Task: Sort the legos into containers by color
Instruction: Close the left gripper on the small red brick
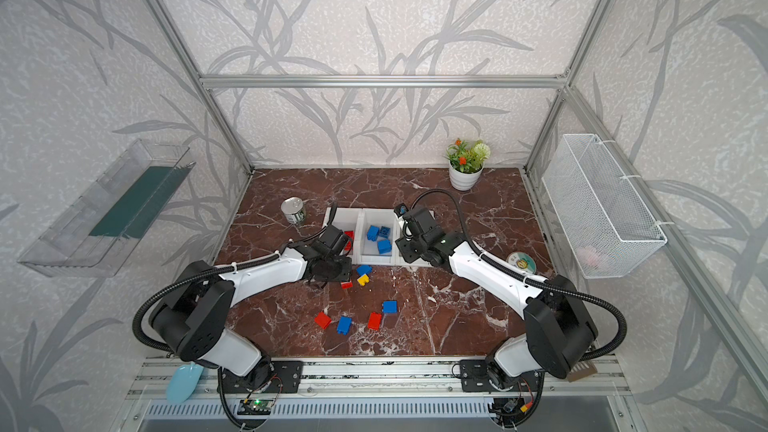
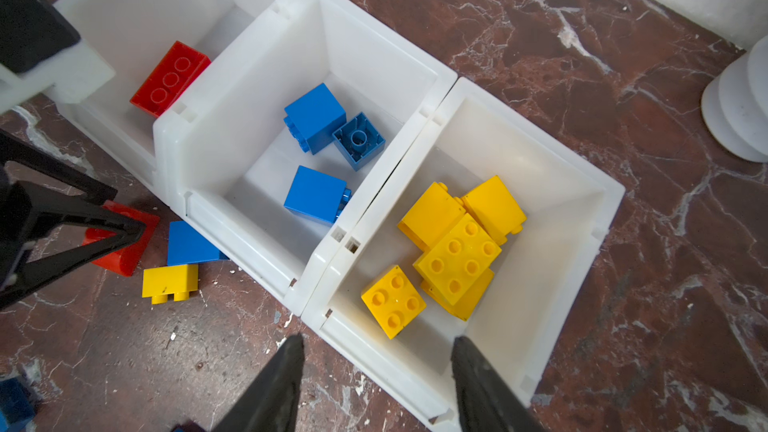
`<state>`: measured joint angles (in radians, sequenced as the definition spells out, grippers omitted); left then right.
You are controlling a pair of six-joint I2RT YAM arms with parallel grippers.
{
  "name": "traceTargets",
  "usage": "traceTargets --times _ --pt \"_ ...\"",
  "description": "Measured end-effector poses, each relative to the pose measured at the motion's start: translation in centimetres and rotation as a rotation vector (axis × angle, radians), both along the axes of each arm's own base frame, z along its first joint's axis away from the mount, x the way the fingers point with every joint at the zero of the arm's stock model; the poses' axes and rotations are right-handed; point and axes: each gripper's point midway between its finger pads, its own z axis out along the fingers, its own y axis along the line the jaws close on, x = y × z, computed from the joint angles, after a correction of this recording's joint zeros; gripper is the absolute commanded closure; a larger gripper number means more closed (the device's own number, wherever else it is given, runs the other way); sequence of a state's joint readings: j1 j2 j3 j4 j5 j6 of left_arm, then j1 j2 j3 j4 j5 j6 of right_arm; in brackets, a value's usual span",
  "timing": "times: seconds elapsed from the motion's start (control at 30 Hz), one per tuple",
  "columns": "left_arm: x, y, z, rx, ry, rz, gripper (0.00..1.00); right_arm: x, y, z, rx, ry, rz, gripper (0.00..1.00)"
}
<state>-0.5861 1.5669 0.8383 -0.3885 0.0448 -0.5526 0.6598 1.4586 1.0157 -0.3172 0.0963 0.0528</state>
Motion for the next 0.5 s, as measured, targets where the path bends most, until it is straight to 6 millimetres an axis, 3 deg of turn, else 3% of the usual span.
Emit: traceTargets --times 0.23,0.5 --pt "-0.25 -0.33 -0.09 -0.003 0.005 -0.012 0.50 0.01 0.01 0.01 0.002 0.000 -0.002 0.42" --pt "-0.60 -0.34 -0.90 0.016 0.026 -0.021 0.65 0.04 0.03 0.00 0.004 -0.001 -0.003 0.42"
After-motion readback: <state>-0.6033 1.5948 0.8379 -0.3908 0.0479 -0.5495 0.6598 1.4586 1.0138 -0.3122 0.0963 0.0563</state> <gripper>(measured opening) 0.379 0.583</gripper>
